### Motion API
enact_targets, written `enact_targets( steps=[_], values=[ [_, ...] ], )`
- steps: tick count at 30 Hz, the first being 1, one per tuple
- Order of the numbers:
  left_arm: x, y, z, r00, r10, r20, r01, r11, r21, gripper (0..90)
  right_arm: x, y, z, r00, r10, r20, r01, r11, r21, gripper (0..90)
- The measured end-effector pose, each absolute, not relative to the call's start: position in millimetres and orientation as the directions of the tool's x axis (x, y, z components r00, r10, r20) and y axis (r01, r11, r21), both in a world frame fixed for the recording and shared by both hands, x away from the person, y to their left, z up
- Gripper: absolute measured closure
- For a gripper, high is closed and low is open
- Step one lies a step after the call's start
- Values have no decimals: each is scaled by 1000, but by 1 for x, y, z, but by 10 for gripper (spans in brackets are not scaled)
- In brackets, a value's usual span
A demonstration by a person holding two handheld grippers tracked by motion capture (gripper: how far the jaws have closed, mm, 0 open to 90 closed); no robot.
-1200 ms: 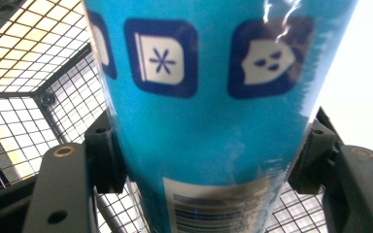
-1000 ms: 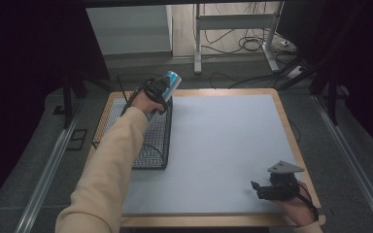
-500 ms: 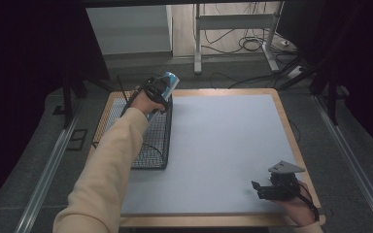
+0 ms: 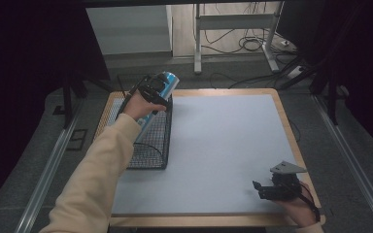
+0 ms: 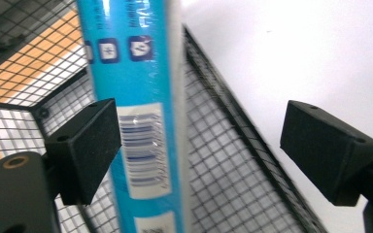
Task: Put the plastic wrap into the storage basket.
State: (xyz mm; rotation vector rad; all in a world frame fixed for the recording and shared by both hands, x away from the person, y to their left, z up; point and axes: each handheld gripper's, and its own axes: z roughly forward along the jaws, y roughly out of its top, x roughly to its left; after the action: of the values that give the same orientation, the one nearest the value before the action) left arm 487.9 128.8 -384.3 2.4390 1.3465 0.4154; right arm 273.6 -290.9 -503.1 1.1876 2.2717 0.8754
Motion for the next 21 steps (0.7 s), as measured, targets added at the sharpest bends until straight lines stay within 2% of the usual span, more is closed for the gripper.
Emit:
enact_targets(
  steps=[9,21],
  values=[
    [461,124,-380,557,830,41,724,-508,467,148,275,-290,-502,-541,837,-85,561,434,705,123],
    [400,107,-369,640,769,-1,640,-532,554,157,273,-285,-501,-549,831,-94,556,447,701,123]
  ],
)
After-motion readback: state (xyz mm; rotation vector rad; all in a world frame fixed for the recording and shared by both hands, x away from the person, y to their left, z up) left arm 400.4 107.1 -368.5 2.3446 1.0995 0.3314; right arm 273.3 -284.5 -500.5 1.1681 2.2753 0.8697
